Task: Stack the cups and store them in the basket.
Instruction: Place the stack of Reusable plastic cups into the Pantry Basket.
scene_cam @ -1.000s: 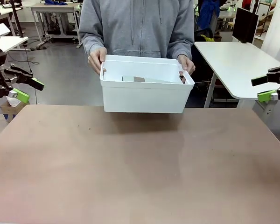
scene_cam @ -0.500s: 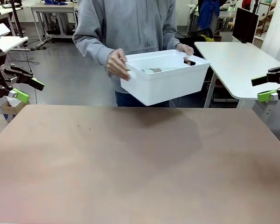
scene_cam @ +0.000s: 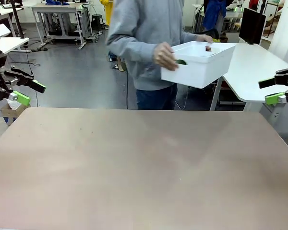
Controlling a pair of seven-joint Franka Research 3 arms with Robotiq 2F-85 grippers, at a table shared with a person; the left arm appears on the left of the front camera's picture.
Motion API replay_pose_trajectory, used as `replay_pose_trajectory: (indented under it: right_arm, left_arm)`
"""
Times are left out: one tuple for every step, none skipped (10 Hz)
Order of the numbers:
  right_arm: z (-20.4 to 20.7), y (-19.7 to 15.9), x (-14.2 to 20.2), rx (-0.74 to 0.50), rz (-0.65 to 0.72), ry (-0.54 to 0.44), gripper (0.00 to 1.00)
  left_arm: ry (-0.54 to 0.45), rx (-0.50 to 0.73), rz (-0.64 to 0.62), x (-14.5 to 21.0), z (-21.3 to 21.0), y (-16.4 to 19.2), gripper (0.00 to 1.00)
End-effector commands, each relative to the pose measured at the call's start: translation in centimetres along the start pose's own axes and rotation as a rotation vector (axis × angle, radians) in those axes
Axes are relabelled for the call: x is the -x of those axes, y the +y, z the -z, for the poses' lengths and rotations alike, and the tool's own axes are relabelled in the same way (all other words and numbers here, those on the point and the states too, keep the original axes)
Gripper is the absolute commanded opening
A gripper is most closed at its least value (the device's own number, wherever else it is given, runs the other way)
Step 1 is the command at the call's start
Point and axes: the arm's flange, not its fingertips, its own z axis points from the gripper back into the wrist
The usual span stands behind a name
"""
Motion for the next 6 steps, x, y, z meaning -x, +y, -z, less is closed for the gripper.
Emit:
replay_pose_trajectory:
  right_arm:
    - [0.09, 0.17, -0.13, 0.002, 0.012, -0.022, 1.00]
    - [0.09, 0.17, -0.13, 0.002, 0.012, -0.022, 1.00]
    - [0.09, 0.17, -0.13, 0.002, 0.012, -0.022, 1.00]
    - [0.09, 0.17, -0.13, 0.002, 0.012, -0.022, 1.00]
    - [0.09, 0.17, -0.13, 0.002, 0.012, -0.022, 1.00]
    - [0.09, 0.17, -0.13, 0.002, 0.012, -0.022, 1.00]
  left_arm:
    - [0.001, 0.005, -0.009, -0.29, -0.13, -0.22, 1.00]
    - [0.001, 0.005, -0.009, -0.29, -0.13, -0.22, 1.00]
    - [0.001, 0.005, -0.009, -0.29, -0.13, -0.22, 1.00]
    - [0.001, 0.005, -0.009, -0.29, -0.13, -0.22, 1.00]
    - [0.001, 0.005, -0.009, -0.29, -0.13, -0.22, 1.00]
    - [0.001, 0.005, -0.009, -0.29, -0.13, -0.22, 1.00]
